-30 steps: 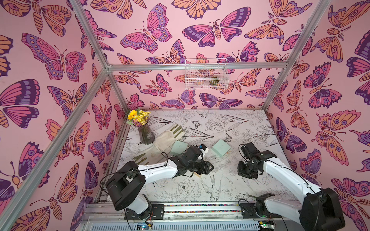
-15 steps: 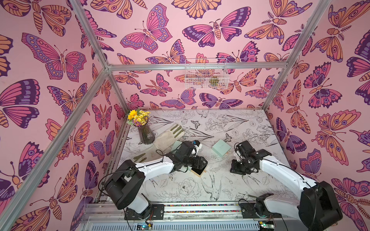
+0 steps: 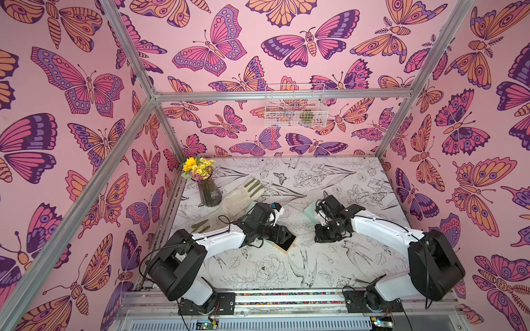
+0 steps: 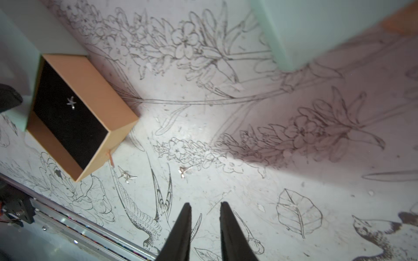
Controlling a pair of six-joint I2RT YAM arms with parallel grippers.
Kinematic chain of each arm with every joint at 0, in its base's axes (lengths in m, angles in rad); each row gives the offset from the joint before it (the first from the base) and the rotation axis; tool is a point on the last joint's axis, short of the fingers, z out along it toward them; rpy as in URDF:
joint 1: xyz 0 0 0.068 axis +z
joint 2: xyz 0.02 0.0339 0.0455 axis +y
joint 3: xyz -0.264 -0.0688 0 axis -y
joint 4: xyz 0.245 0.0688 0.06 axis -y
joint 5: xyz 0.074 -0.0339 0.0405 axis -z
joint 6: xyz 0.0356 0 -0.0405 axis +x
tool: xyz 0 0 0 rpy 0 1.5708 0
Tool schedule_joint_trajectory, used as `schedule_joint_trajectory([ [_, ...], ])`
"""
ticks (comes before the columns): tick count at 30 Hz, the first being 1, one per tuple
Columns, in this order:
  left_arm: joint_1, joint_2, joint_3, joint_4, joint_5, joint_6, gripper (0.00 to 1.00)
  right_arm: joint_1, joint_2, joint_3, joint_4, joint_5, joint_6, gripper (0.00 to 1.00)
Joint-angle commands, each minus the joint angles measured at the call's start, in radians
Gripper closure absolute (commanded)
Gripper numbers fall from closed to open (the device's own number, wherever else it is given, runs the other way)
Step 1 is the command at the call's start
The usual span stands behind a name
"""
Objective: Place the earrings into the drawer-style jewelry box
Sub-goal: Pick up the earring from the center of the board.
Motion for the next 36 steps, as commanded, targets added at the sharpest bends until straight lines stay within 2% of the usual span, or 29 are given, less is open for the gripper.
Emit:
schedule_joint_trajectory([
  [1, 0.025, -0.015, -0.032, 0.030, 0.042, -0.002, 0.35, 0.057, 0.058, 0.065, -0.070, 0.062, -0.057, 0.75],
  [10, 0.057, 0.002, -0.041, 0.087, 0.101, -0.022, 0.36, 0.099, 0.165, 0.116, -0.107, 0.051, -0.120, 0.75],
  [22, 0.058, -0.006, -0.043, 0.097, 0.117, -0.021, 0.37, 0.108, 0.188, 0.115, -0.085, -0.017, -0.151, 0.76],
  [36, 0.057, -0.015, -0.042, 0.096, 0.122, -0.018, 0.37, 0.108, 0.216, 0.133, -0.088, -0.007, -0.152, 0.81],
])
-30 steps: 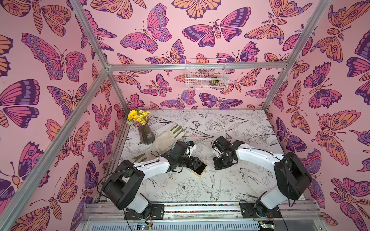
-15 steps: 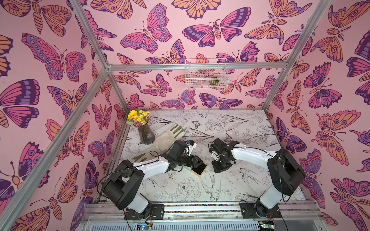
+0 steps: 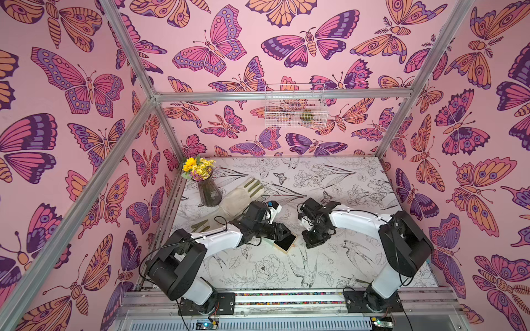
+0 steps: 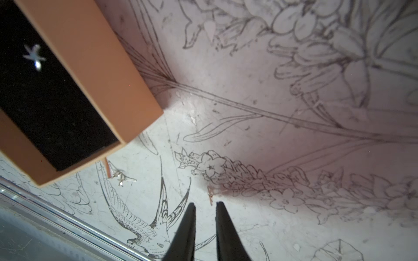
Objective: Place the earrings into the drawer-style jewelry box
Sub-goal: Pick up the earring from the center of the board.
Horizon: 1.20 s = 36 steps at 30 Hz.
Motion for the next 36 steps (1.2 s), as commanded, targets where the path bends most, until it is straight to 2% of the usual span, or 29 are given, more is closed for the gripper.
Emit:
schedule_joint_trajectory([
  [1, 0.007, -0.016, -0.016, 0.016, 0.020, 0.002, 0.37, 0.004, 0.020, 0.027, -0.019, 0.001, -0.008, 0.81],
  [25, 0.008, -0.017, -0.009, 0.017, 0.029, 0.005, 0.38, -0.008, 0.053, 0.034, -0.008, -0.014, 0.002, 0.84],
  [36, 0.010, -0.015, -0.007, 0.017, 0.031, 0.005, 0.38, -0.012, 0.062, 0.035, -0.008, -0.022, 0.004, 0.89],
])
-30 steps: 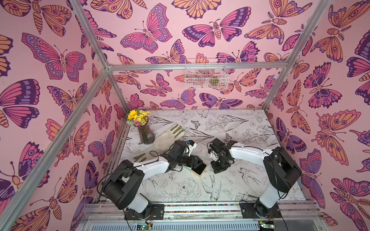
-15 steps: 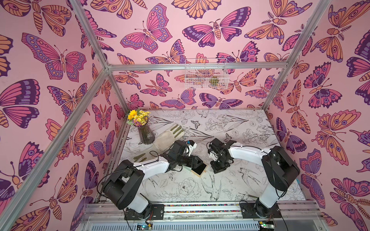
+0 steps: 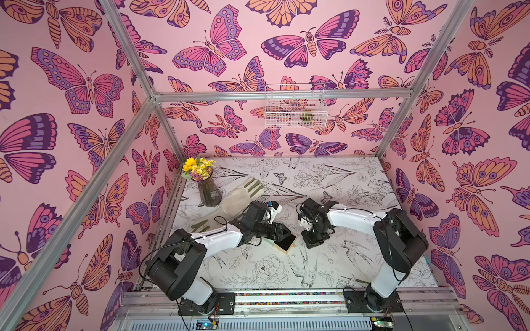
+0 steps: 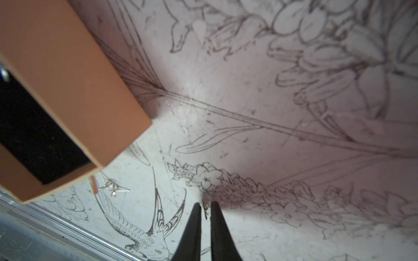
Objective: Place the earrings into the drawer-style jewelry box
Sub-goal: Pick up the earring from the center of the board.
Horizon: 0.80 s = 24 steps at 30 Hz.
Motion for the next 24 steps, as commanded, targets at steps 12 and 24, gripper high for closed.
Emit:
schedule_joint_trajectory([
  [12, 0.016, -0.050, -0.016, 0.011, -0.019, 0.005, 0.38, -0.006, -0.073, 0.002, 0.002, 0.016, 0.043, 1.00],
  [24, 0.089, -0.085, -0.076, 0.042, -0.042, -0.039, 0.38, 0.065, -0.326, -0.177, 0.342, 0.028, 0.668, 1.00],
])
